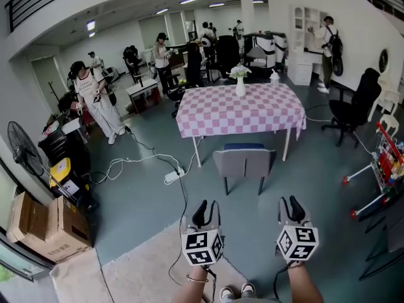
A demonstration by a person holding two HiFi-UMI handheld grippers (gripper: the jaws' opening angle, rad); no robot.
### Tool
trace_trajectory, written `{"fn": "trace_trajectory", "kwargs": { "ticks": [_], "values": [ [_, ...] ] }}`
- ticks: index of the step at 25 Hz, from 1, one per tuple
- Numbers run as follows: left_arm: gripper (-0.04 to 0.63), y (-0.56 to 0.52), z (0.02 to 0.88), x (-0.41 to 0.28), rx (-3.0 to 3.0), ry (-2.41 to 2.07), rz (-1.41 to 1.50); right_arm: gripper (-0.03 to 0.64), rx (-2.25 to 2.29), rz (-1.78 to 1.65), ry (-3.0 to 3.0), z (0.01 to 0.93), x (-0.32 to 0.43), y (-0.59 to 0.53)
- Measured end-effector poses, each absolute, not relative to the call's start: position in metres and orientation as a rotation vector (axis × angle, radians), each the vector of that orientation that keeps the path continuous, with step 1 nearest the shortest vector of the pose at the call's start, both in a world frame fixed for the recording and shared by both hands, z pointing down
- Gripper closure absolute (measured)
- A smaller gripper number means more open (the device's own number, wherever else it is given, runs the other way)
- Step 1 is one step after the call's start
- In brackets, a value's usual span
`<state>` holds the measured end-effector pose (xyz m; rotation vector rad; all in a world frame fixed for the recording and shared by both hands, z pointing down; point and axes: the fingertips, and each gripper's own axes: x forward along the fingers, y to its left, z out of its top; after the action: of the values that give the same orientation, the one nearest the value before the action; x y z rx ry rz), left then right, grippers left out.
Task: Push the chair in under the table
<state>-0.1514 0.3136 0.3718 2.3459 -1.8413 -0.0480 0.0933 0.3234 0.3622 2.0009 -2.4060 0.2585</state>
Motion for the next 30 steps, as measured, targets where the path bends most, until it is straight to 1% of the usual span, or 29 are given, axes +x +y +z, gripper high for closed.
{"fn": "trace_trajectory", "kwargs": {
  "ticks": [5, 16, 22, 30],
  "values": [
    [0.477, 0.313, 0.376, -0.164, 2.352, -1.820, -0.022, 0.505, 2.040, 0.283, -2.376, 0.365, 0.089, 0.324],
    [0.486, 0.292, 0.393, -0.190, 2.368, -1.778, 0.019, 0.505, 2.097, 0.315, -2.288, 0.383, 0.081, 0.320],
    [0.486, 0.252, 0.397, -0.191, 2.354, -1.787, 0.014, 0.506, 2.106, 0.316, -2.293, 0.387, 0.083, 0.278],
    [0.487, 0.170, 0.391, -0.179, 2.341, -1.829, 0.029, 0.506, 2.085, 0.343, -2.335, 0.385, 0.097, 0.185]
  ]
}}
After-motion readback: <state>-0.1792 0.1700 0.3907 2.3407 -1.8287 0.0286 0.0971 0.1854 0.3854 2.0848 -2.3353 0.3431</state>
